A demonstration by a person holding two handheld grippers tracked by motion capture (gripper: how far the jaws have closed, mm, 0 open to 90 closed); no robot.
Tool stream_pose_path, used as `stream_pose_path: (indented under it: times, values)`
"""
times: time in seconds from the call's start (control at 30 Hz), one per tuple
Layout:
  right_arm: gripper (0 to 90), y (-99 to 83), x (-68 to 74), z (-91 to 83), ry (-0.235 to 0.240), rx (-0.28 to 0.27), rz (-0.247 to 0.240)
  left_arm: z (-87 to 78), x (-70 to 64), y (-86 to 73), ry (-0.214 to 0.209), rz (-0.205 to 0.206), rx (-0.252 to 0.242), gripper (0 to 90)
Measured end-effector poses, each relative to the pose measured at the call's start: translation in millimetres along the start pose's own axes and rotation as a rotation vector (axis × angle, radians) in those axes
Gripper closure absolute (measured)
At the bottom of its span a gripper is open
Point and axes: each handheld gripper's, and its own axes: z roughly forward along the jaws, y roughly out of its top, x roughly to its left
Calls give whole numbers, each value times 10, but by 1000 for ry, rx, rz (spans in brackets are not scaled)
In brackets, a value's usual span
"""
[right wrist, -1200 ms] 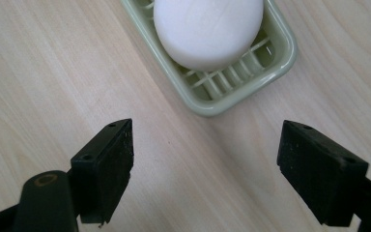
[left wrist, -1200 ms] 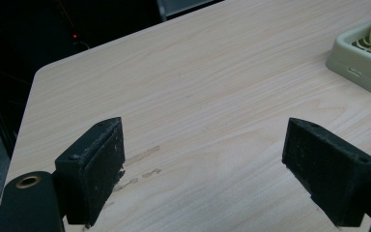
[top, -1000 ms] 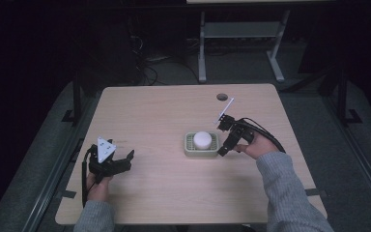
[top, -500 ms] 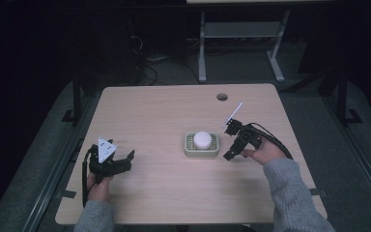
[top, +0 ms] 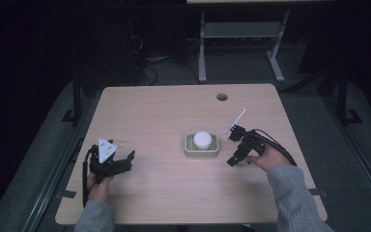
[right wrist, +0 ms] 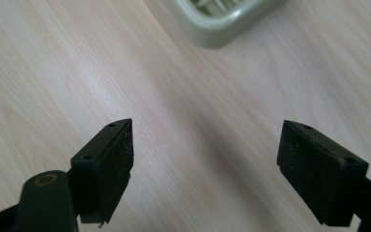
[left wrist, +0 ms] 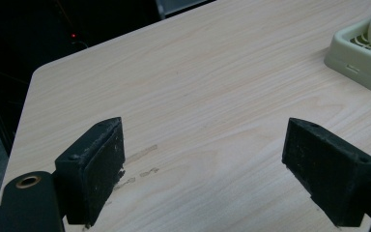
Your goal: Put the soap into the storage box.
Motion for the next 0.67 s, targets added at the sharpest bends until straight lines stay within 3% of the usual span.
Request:
stream_pose_path:
  times: [0.67]
  values:
    - [202,-401,132,9,0,-61,13,15,-13,-2,-2,6,4,148]
